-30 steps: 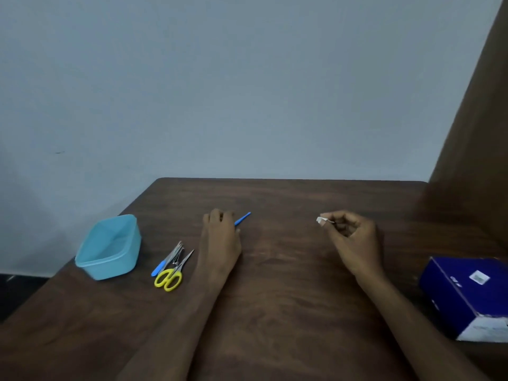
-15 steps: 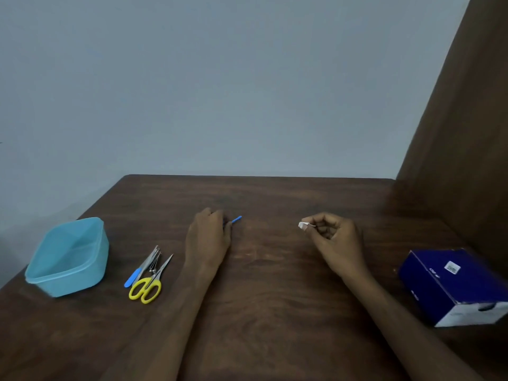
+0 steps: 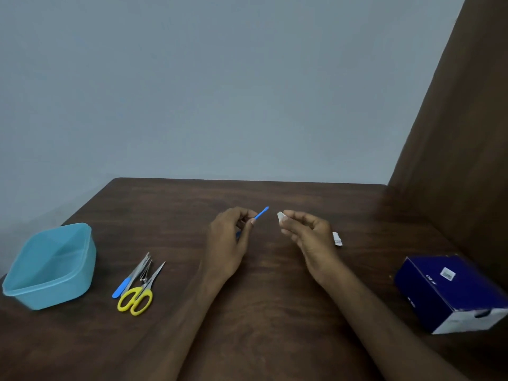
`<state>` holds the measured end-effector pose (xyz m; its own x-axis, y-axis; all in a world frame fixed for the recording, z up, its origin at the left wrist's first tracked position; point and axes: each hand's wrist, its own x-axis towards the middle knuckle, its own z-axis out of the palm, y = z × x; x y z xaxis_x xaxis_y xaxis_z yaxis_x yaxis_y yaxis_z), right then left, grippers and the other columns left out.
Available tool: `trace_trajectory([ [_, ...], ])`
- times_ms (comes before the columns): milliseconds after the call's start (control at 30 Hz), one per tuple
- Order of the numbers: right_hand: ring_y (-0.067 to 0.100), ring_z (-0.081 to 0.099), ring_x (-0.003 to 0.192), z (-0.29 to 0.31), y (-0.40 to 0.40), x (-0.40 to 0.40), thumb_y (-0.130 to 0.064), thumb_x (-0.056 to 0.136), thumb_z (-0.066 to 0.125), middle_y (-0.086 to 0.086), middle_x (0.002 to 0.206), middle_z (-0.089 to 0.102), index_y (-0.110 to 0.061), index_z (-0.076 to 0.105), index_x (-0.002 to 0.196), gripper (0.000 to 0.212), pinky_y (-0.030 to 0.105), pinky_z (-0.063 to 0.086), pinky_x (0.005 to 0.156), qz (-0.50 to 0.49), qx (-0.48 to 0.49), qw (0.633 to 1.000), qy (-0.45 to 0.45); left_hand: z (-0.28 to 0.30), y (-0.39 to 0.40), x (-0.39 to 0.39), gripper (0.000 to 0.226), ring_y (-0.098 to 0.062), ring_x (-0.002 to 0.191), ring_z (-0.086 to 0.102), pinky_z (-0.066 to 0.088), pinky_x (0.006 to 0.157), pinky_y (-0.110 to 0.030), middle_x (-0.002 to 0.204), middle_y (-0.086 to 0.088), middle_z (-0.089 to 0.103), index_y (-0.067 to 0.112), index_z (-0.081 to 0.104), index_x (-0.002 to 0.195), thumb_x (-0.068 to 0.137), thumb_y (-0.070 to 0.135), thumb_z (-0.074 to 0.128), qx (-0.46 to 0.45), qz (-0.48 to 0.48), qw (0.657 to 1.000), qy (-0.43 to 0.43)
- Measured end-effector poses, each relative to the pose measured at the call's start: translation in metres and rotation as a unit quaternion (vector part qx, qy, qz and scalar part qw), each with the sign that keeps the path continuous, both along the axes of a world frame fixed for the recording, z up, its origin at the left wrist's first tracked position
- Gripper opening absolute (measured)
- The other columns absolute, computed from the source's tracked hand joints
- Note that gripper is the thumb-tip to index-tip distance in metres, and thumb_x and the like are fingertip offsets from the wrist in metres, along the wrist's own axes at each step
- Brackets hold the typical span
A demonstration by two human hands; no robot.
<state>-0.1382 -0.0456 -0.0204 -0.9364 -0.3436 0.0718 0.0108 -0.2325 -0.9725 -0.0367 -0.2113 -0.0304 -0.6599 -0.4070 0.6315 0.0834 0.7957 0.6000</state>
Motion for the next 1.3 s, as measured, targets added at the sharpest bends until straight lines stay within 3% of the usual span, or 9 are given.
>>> trace_trajectory([
  [100,0.021,0.075,0.107,0.000,-0.002,0.005,-0.001,0.092,0.077,0.013,0.109,0.080,-0.006,0.079,0.103,0.013,0.027,0.063,0.090,0.047,-0.075,0.994,-0.060,0.002,0.015,0.001,0.009,0.002,0.077,0.062,0.043,0.070,-0.006,0.097,0.016,0.074,0.024,0.077,0.107,0.099,0.020,0.074,0.002,-0.031,1.000,0.005],
  [267,0.021,0.074,0.086,-0.005,0.002,0.004,-0.009,0.090,0.082,0.015,0.098,0.083,-0.007,0.082,0.097,0.007,0.037,0.061,0.088,0.047,-0.041,0.998,0.009,0.003,0.017,0.002,0.012,0.001,0.083,0.067,0.046,0.074,-0.008,0.096,0.016,0.074,0.023,0.079,0.106,0.096,0.016,0.078,-0.040,-0.079,0.996,-0.027],
  [467,0.014,0.074,0.079,-0.001,0.008,-0.011,-0.010,0.088,0.086,0.009,0.098,0.084,-0.004,0.082,0.099,0.014,0.026,0.061,0.076,-0.017,-0.040,0.998,0.039,0.007,0.015,0.003,0.010,-0.002,0.070,0.067,0.046,0.063,-0.009,0.087,0.018,0.077,0.030,0.083,0.105,0.100,0.028,0.075,0.052,-0.082,0.993,-0.065],
  [667,0.015,0.074,0.082,-0.004,0.008,-0.018,-0.011,0.088,0.086,0.008,0.099,0.084,-0.006,0.083,0.098,0.012,0.036,0.060,0.084,-0.042,-0.066,0.996,0.030,0.004,0.009,-0.001,0.008,0.007,0.068,0.068,0.047,0.063,-0.009,0.085,0.023,0.080,0.027,0.086,0.090,0.096,0.025,0.080,0.115,-0.095,0.981,-0.122],
  [800,0.009,0.078,0.090,0.003,0.013,-0.020,-0.013,0.089,0.087,-0.002,0.097,0.084,-0.017,0.084,0.096,0.009,0.036,0.061,0.093,-0.154,-0.058,0.978,0.130,0.001,0.004,-0.003,0.012,-0.007,0.084,0.079,0.058,0.070,-0.025,0.084,0.019,0.082,0.027,0.085,0.081,0.093,0.025,0.083,0.166,-0.070,0.979,-0.098],
  [867,0.009,0.078,0.099,0.005,0.022,-0.017,-0.013,0.091,0.085,-0.008,0.102,0.083,-0.022,0.085,0.099,0.012,0.035,0.060,0.097,-0.180,0.021,0.932,0.313,0.001,0.003,-0.004,0.013,-0.014,0.088,0.080,0.061,0.078,-0.034,0.083,0.013,0.082,0.025,0.085,0.079,0.092,0.025,0.084,0.197,-0.074,0.973,-0.092],
  [1000,0.020,0.066,0.101,-0.005,0.017,-0.010,-0.020,0.096,0.080,-0.015,0.116,0.079,-0.025,0.086,0.105,0.012,0.035,0.050,0.092,-0.142,0.178,0.743,0.630,0.002,0.003,-0.003,0.015,-0.009,0.078,0.076,0.056,0.071,-0.026,0.078,0.004,0.082,0.023,0.084,0.078,0.092,0.027,0.084,0.223,-0.098,0.966,-0.088],
  [1133,0.018,0.065,0.104,-0.012,0.005,-0.011,-0.028,0.094,0.078,-0.025,0.120,0.076,-0.035,0.084,0.107,0.016,0.046,0.043,0.093,-0.130,0.256,0.670,0.685,0.005,0.000,-0.001,0.015,0.000,0.071,0.071,0.052,0.070,-0.019,0.075,0.006,0.080,0.016,0.085,0.082,0.094,0.026,0.082,0.249,-0.128,0.957,-0.077],
  [1300,0.015,0.064,0.106,-0.005,0.018,-0.018,-0.035,0.096,0.077,-0.031,0.121,0.074,-0.044,0.081,0.112,0.019,0.047,0.034,0.102,-0.171,0.288,0.634,0.697,0.005,0.001,-0.002,0.015,-0.020,0.098,0.079,0.058,0.091,-0.031,0.089,0.000,0.084,0.016,0.084,0.084,0.097,0.019,0.078,0.244,-0.146,0.956,-0.075],
])
